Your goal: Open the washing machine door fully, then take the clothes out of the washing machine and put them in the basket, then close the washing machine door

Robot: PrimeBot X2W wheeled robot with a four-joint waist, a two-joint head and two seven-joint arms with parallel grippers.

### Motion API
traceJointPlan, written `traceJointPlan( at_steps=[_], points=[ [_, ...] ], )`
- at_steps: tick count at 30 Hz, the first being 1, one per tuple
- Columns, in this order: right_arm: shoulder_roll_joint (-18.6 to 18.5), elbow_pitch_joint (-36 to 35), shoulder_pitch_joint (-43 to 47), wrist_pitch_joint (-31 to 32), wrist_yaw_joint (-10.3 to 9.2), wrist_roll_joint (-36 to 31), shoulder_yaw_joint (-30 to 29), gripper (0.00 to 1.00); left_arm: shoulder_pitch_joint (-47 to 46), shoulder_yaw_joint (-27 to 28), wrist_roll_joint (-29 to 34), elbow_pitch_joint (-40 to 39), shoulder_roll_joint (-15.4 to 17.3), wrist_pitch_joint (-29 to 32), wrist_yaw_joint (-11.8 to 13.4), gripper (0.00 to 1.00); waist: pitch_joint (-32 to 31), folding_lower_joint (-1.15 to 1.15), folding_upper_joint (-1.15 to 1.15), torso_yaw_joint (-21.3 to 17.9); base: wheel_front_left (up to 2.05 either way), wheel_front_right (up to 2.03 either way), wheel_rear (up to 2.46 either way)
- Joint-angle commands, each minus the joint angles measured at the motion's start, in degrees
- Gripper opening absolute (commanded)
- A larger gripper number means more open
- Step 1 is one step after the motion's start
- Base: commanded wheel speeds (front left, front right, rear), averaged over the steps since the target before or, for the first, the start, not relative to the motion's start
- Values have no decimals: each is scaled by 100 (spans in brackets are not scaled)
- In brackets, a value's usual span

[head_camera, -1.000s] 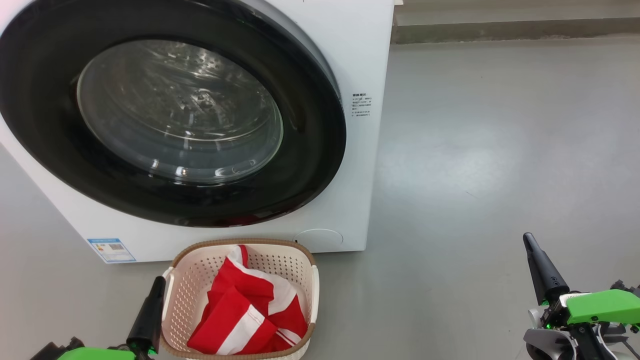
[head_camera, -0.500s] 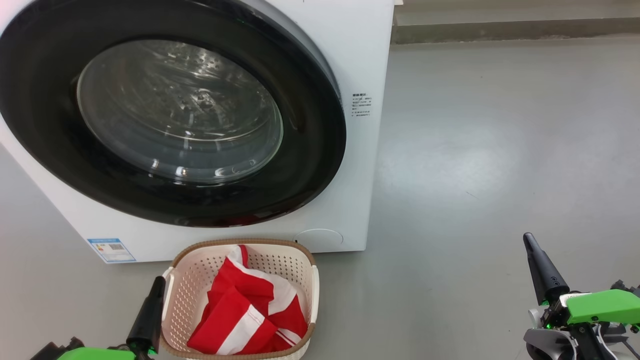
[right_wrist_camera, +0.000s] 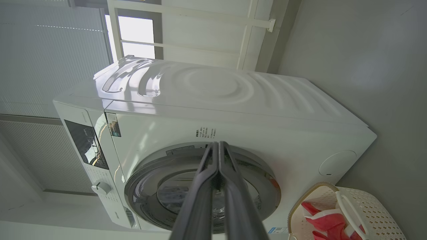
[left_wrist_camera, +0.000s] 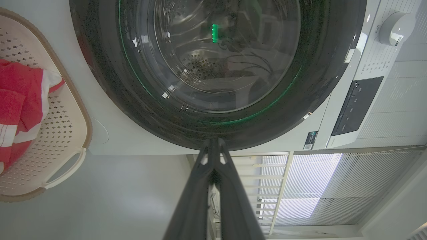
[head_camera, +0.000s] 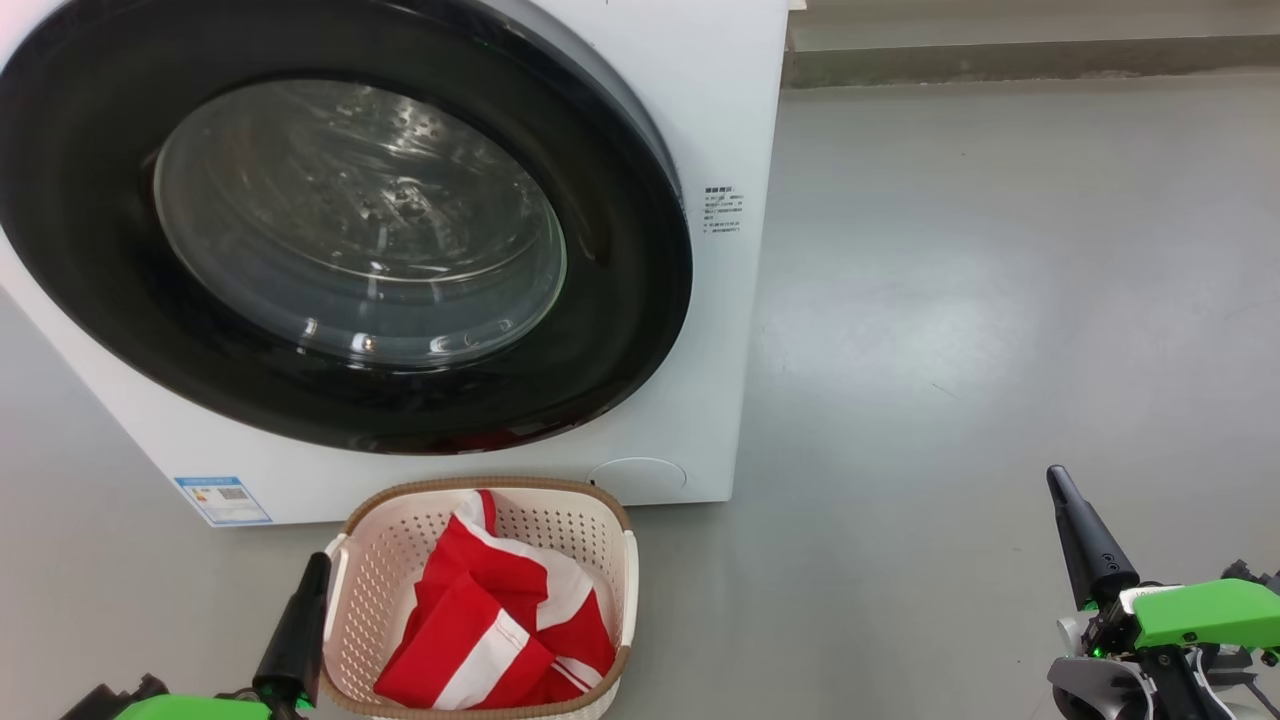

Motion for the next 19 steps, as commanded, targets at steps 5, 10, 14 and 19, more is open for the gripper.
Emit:
traceJointPlan(
  at_steps=[5, 10, 14, 19],
  points=[
    [-81, -172, -250, 35, -3, -7, 68, 0, -253, 220, -29, -157, 40, 42, -40, 0, 0, 0, 0, 0, 0, 0, 0],
    [-81, -171, -250, 36, -3, -7, 67, 0, -253, 220, -29, -157, 40, 42, -40, 0, 0, 0, 0, 0, 0, 0, 0],
    [-80, -171, -250, 36, -3, -8, 67, 0, -253, 221, -29, -157, 39, 42, -40, 0, 0, 0, 0, 0, 0, 0, 0],
    [-80, -171, -250, 37, -3, -8, 66, 0, -253, 221, -28, -157, 39, 43, -40, 0, 0, 0, 0, 0, 0, 0, 0]
  ],
)
